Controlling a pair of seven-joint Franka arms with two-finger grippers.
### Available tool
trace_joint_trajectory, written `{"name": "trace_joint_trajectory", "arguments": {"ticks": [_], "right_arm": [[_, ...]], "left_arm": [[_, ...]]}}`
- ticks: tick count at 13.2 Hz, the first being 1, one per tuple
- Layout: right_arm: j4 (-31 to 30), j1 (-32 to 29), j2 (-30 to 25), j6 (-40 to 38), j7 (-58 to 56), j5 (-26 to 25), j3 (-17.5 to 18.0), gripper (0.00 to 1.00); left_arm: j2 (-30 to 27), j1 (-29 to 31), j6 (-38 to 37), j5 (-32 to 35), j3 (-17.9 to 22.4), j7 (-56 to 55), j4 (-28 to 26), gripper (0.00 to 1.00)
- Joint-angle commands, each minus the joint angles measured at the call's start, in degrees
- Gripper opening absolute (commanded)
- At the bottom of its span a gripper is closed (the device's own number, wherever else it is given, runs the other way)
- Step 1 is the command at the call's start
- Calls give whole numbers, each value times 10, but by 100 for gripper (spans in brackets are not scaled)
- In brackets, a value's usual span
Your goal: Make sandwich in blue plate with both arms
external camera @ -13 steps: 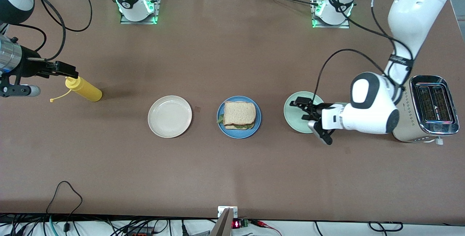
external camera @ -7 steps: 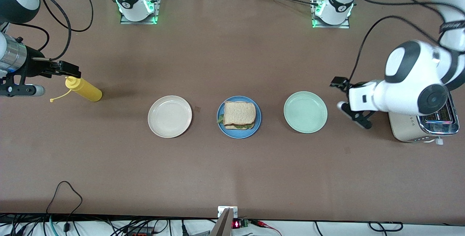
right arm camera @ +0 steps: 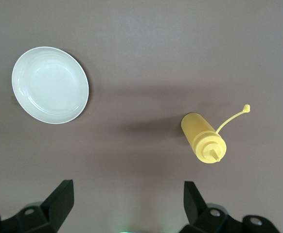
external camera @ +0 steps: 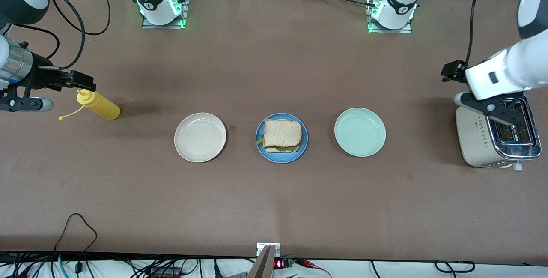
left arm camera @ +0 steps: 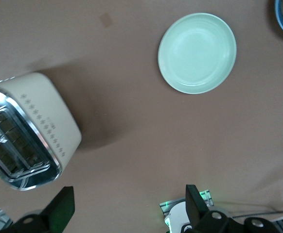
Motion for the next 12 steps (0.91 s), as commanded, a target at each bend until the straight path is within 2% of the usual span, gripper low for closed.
{"name": "trace_joint_trajectory", "arguments": {"ticks": [1,4,5,12], "right_arm": [[-16,3,-13,11,9,-6,-1,100],[-16,2,-12,27,8,-6,-1,100],[-16,2,-12,28,8,-6,-1,100],[-16,2,-10,34,9,-2,-1,100]], "left_arm": [[-67,-80,67,-6,94,-61,-55,100],[-135,-93,166,-54,144,-88,-152,100],[-145,-93,180,-58,145,-89,-169,100],[-153,-89,182,-81,146,-106,-175,100]]}}
